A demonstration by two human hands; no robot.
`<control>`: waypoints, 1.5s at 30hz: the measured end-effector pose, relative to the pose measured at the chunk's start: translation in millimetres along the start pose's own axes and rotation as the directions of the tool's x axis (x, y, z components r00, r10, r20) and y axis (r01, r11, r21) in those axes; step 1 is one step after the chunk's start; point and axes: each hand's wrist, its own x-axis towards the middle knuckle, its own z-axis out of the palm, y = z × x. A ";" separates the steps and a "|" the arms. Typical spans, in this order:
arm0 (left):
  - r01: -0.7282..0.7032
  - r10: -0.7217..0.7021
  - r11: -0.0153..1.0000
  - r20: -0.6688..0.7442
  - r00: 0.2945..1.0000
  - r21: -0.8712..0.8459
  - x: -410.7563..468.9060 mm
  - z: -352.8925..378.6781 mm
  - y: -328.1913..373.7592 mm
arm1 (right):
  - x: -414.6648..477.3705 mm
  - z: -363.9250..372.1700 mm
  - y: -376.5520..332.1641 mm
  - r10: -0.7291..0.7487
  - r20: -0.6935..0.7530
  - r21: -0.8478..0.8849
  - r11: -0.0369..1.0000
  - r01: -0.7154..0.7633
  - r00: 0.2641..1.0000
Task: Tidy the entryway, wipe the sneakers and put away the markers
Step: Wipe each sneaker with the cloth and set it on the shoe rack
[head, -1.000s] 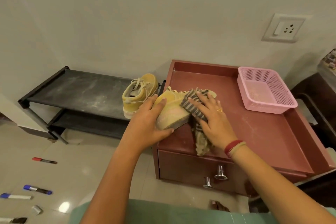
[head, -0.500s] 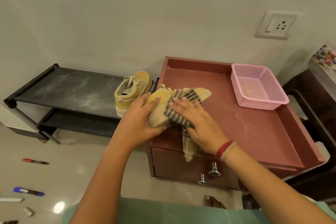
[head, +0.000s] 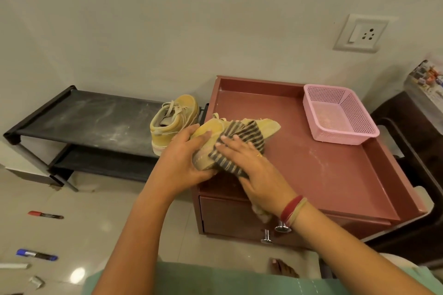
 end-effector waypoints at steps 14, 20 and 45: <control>0.030 -0.029 0.998 0.021 0.999 -0.058 2.3 -2.5 -0.5 | 6.2 -22.5 23.6 0.229 -0.150 0.008 0.973 -0.230 0.962; 0.023 -0.022 0.995 0.013 1.000 -0.093 3.6 -3.0 -3.4 | 9.7 -31.6 52.3 0.337 -0.200 0.075 0.941 -0.329 0.920; 0.041 -0.032 0.996 0.101 0.994 -0.081 -2.3 -9.8 -3.2 | 11.2 -35.9 48.4 0.545 -0.259 0.539 0.766 -0.349 0.798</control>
